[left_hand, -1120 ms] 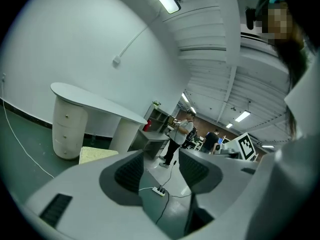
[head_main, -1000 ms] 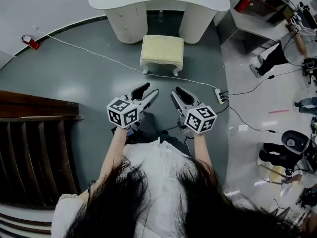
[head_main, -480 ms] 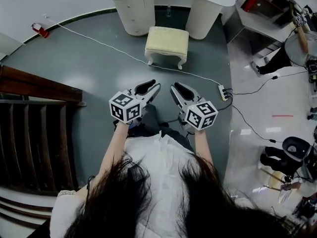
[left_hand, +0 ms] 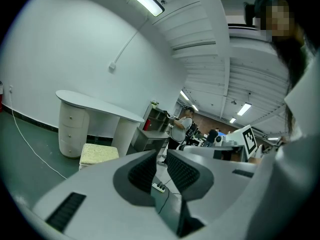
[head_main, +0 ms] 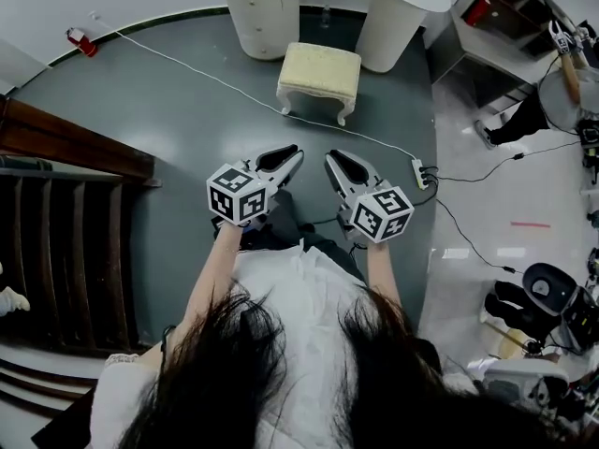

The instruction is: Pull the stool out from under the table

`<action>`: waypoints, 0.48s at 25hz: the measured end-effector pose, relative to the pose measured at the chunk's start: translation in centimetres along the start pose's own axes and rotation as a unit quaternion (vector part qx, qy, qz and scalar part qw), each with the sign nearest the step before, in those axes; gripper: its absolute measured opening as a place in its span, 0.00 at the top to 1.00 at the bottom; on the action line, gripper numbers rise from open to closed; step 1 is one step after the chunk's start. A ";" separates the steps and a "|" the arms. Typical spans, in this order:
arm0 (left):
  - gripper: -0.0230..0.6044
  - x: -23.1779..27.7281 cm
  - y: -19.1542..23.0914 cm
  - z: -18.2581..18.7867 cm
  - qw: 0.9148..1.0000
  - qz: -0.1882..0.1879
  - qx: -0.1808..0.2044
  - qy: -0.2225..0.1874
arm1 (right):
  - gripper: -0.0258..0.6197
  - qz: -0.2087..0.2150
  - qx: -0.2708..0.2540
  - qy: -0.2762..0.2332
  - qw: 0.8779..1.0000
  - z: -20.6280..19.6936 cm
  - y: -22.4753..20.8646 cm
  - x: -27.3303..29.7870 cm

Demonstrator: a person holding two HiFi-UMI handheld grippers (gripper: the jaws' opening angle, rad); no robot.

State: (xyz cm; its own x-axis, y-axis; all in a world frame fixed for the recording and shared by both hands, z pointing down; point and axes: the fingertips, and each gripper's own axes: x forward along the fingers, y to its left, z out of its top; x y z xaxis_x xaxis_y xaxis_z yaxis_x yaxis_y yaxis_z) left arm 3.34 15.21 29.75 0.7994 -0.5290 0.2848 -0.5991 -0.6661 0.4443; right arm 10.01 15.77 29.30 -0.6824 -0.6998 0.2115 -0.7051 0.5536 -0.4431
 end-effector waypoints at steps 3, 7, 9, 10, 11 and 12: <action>0.84 -0.1 -0.4 0.1 1.000 -0.001 0.000 -0.001 | 0.86 0.000 0.001 -0.001 1.000 0.1 0.1 -0.3; 0.84 -0.6 -0.7 -0.4 1.000 -0.001 0.003 0.001 | 0.86 -0.001 -0.001 -0.002 1.000 -0.4 0.7 -0.6; 0.84 -0.7 -0.9 -0.6 1.000 -0.002 0.004 0.003 | 0.86 0.000 -0.003 -0.003 1.000 -0.4 0.9 -0.7; 0.84 -0.7 -1.0 -0.6 1.000 -0.002 0.004 0.003 | 0.86 0.001 -0.004 -0.003 1.000 -0.4 1.0 -0.8; 0.84 -0.7 -1.1 -0.7 1.000 -0.002 0.004 0.003 | 0.86 0.002 -0.005 -0.003 1.000 -0.4 1.1 -0.8; 0.84 -0.7 -1.2 -0.7 1.000 -0.002 0.003 0.003 | 0.86 0.003 -0.005 -0.003 1.000 -0.5 1.1 -0.9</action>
State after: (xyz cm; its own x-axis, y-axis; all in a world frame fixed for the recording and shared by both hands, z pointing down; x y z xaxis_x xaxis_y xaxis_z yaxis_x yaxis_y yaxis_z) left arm 3.49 16.73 29.62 0.8023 -0.5227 0.2883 -0.5958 -0.6718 0.4401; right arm 9.74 17.18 29.04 -0.6850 -0.6995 0.2036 -0.7034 0.5622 -0.4349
